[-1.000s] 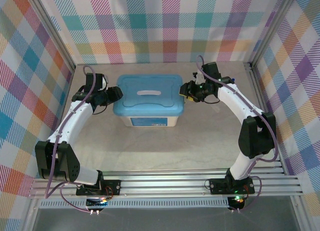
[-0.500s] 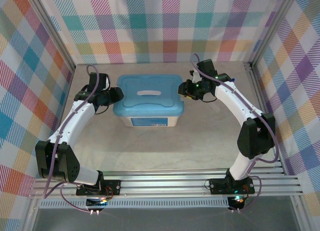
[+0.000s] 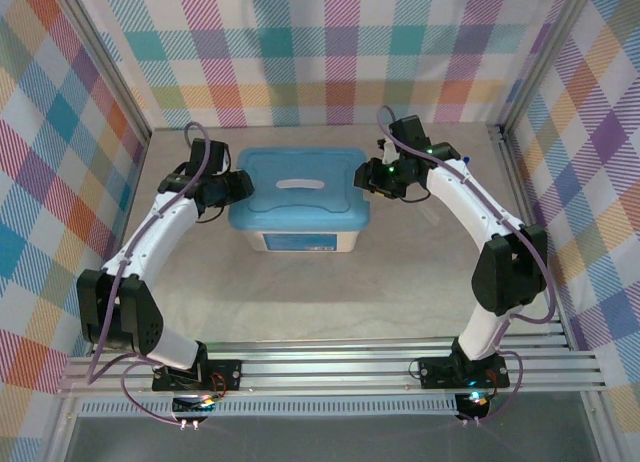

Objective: Organize the chemistry lab equipment

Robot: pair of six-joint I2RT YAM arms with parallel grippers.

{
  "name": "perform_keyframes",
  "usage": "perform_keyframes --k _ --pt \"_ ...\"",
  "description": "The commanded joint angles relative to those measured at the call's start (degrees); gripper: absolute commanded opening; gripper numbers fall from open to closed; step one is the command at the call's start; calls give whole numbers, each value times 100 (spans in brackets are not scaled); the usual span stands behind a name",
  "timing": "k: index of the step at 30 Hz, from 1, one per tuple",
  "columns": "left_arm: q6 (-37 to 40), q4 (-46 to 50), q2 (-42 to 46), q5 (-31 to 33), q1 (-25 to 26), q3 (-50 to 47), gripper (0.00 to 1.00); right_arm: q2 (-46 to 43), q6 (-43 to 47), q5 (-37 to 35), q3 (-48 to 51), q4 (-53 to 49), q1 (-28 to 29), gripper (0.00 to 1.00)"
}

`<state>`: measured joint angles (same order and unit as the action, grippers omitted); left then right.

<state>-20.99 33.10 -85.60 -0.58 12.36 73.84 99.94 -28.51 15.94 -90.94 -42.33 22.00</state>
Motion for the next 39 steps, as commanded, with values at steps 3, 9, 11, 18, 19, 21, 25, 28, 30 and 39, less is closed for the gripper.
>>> perform_keyframes --k 3,9,11,18,19,21,25,28,30,39 --pt "-183 -201 -372 -881 561 319 51 34 74 517 -223 207 172 57" --pt "-361 -408 -681 -944 695 489 51 185 79 651 -399 207 13 58" --pt "-385 -429 -840 -960 753 620 51 271 75 672 -504 190 -33 58" --pt "-474 -496 -1421 -997 949 1220 51 593 105 648 -1014 69 -165 58" --pt "-497 -492 -1492 -1010 968 1290 52 654 126 659 -1109 26 -197 58" --pt "-540 -525 -1642 -1030 994 1433 52 766 162 654 -1298 -59 -255 58" --pt "-563 -549 -1968 -1092 991 1717 53 956 180 671 -1522 -110 -387 58" --pt "-557 -551 -2115 -1047 989 1870 54 1155 175 747 -1734 -164 -453 58" --pt "-537 -506 -2196 -1016 996 2003 54 1221 160 763 -1772 -147 -462 58" --pt "-471 -410 -1902 -721 924 1977 66 1078 239 456 -1750 -254 -599 75"
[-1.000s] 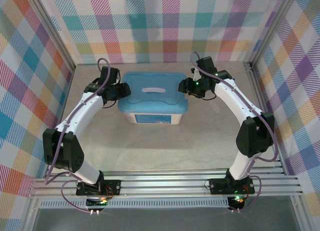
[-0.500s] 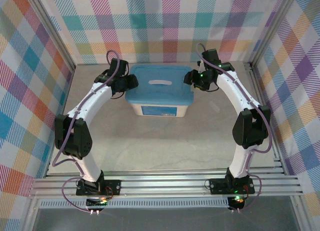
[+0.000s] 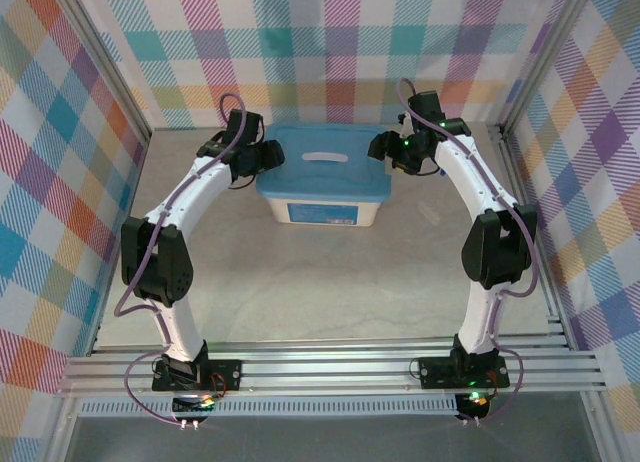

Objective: Organize the chemistry lab equipment

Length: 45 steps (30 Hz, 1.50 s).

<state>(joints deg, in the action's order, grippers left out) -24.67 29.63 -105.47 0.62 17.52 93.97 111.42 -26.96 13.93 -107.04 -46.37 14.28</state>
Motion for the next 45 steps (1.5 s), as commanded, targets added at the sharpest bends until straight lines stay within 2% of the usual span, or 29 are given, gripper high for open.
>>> perform_keyframes --k 1,6,15,21,28,32,37,40,45 --pt "-114 -71 155 -817 358 -84 69 -136 111 583 -108 146 154 78" --pt "-172 -67 603 -653 33 -286 80 -513 182 292 15 41 14 84" --pt "-109 -29 1566 -230 -395 -864 84 -1581 192 -260 675 -77 -3 87" --pt "-117 -23 2188 -360 -469 -1452 85 -2616 -27 -521 1953 10 -75 89" --pt "-185 -338 2926 -468 -469 -2442 85 -3603 -635 109 3892 708 -615 89" --pt "-136 -306 3109 -414 -469 -2699 85 -3742 -870 276 4653 1012 -996 83" --pt "-126 -273 3216 -381 -469 -2895 84 -3814 -1225 487 5397 1602 -1735 82" --pt "-113 -273 3248 -370 -474 -2962 85 -3678 -1147 497 5501 1865 -2010 80" --pt "-134 -289 3192 -411 -469 -2982 85 -3168 -784 330 5364 2218 -2036 80"
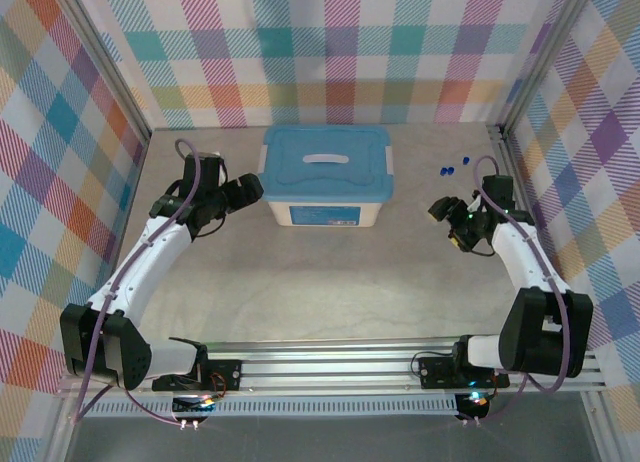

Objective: Organize the chemistry lab equipment

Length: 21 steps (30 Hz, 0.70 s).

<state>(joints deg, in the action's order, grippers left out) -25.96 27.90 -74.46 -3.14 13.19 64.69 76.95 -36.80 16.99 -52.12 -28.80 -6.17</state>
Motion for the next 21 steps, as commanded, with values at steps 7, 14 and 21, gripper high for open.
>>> perform_keyframes --k 7,14,21 --pt "-6 -108 54 -77 -45 -26 85 1034 622 -408 -417 674 10 88" --pt "-41 -136 -3 -146 -53 -27 85 1703 797 -226 -730 1078 8 91" --pt "-32 -101 36 -116 -53 18 85 2223 765 -41 -1047 1298 28 91"
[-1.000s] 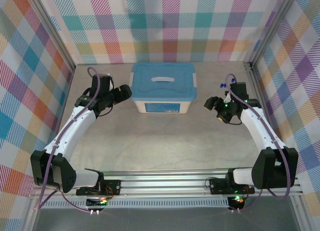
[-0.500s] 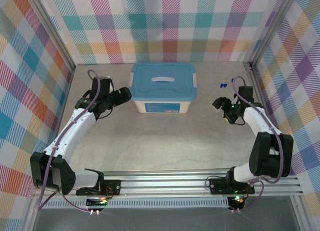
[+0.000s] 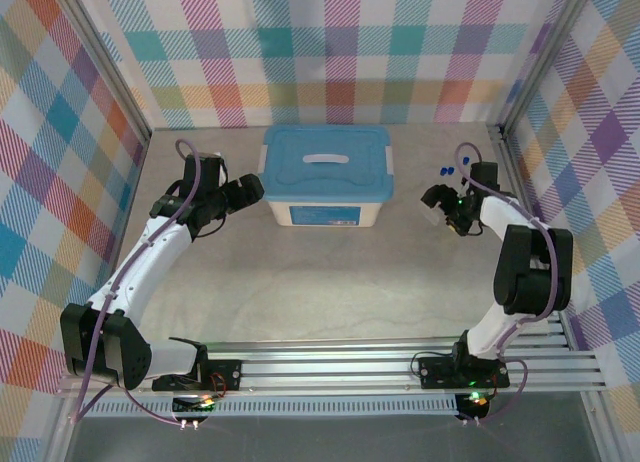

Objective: Organize the chemistry lab equipment

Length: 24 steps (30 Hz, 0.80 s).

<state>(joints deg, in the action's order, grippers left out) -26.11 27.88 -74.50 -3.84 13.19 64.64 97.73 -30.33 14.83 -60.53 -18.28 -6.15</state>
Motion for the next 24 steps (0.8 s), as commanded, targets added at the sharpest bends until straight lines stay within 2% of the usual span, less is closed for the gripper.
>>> perform_keyframes --k 1,18,24 --pt "-17 -98 32 -54 -54 31 85 195 93 203 -234 283 31 91" --pt "0 -37 14 -38 -53 90 85 1178 -313 220 -1113 459 299 91" --pt "-7 -48 -37 -12 -53 57 85 1449 -613 452 -1377 710 399 91"
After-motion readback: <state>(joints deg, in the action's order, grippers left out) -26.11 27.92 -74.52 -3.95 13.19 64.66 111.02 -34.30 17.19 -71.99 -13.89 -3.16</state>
